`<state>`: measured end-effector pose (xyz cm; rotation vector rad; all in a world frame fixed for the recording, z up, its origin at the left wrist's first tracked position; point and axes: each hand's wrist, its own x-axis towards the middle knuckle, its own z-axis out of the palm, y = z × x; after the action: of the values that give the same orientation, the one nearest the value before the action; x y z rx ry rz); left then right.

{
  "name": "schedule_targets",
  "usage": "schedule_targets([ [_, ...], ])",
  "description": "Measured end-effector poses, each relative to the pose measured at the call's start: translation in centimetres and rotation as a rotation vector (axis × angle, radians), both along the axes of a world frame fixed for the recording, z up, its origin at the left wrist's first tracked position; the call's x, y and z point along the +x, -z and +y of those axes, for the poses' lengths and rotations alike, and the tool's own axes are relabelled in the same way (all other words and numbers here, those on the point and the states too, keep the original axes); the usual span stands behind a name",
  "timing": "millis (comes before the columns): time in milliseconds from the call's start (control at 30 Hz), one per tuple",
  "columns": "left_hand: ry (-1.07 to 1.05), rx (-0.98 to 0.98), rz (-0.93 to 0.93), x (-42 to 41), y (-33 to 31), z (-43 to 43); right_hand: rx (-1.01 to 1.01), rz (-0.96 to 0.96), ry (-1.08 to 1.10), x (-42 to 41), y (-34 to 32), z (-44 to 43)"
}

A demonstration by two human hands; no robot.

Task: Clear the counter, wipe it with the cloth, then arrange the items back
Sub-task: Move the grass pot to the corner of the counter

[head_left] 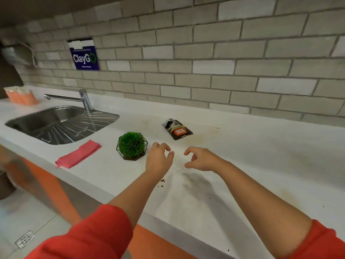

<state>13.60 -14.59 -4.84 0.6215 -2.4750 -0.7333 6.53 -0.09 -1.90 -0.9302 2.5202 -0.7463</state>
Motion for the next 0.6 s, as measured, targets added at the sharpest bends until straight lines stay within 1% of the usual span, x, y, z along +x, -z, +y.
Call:
schedule_targets([
  [167,-0.150,-0.020,0.001,-1.1,-0.2,-3.9,0.011,-0.015,-0.053,-2.4,1.0,-3.8],
  [233,-0.204,-0.007,0.006,-1.2,-0.2,-5.6,0.036,0.002,-0.087,-2.9,1.6,-5.6],
  [333,-0.262,0.029,-0.034,-1.3,0.1,-8.4,0.041,-0.005,-0.118,-3.3,2.3,-8.2],
  [433,-0.267,0.052,-0.079,-1.5,0.5,-11.4,0.052,-0.002,-0.134,-3.5,2.9,-11.2],
  [600,-0.219,0.047,-0.155,-2.1,1.4,-15.9,0.044,0.011,-0.110,-4.0,3.9,-16.0],
])
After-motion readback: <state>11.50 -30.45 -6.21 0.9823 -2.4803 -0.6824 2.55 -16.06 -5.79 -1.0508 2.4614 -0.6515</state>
